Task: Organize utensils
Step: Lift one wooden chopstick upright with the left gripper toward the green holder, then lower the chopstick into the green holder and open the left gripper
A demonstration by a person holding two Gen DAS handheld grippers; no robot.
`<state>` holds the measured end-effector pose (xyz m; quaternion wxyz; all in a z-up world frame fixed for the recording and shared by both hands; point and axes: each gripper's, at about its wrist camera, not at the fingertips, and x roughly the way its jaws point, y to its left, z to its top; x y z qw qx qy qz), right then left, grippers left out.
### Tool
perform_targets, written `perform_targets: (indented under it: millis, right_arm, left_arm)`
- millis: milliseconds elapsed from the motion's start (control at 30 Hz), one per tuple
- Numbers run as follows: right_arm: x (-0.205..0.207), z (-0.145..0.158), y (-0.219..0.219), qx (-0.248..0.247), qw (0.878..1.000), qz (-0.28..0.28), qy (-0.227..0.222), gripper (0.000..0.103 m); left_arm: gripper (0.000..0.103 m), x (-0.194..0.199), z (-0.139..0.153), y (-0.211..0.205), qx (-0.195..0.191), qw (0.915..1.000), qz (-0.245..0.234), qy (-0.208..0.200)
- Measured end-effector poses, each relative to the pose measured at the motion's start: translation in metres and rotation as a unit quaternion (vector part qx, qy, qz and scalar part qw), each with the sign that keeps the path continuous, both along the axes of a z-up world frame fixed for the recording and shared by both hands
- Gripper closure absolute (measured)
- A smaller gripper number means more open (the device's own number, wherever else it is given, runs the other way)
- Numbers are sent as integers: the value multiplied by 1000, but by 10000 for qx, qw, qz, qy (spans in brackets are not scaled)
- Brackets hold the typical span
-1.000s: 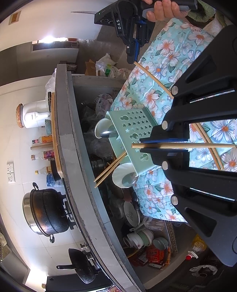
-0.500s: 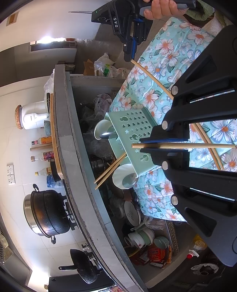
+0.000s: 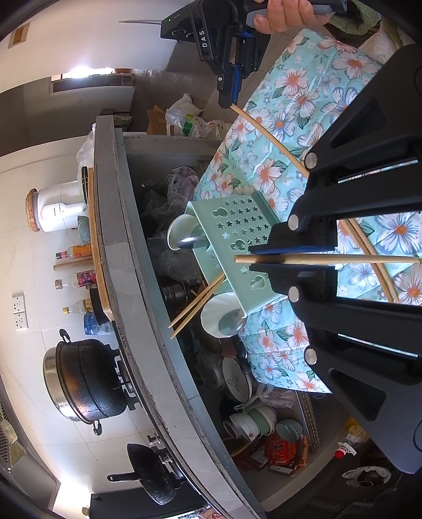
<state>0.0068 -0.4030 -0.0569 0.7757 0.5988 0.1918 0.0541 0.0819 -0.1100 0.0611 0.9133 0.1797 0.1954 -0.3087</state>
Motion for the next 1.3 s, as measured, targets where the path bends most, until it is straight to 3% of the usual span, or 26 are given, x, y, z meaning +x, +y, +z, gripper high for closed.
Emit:
perform_targets:
  millis: [433, 800, 900, 1100, 1300]
  right_arm:
    - [-2, -2, -3, 4, 10000, -63, 2, 96]
    - [-10, 3, -10, -177, 9994, -281, 7, 96]
    - [-14, 4, -16, -207, 9992, -349, -1, 96]
    - [-15, 5, -24, -236, 9987, -456, 16, 96]
    - [-10, 5, -25, -281, 9985, -459, 62, 96]
  left_arm:
    - [99, 3, 8, 12, -136, 9999, 97, -36]
    - [99, 16, 64, 44, -864, 9951, 329, -344]
    - [99, 25, 90, 50, -1303, 9895, 376, -494]
    - [99, 45, 140, 50, -2432, 9646, 463, -910]
    - [99, 90, 150, 17, -2961, 9501, 592, -783]
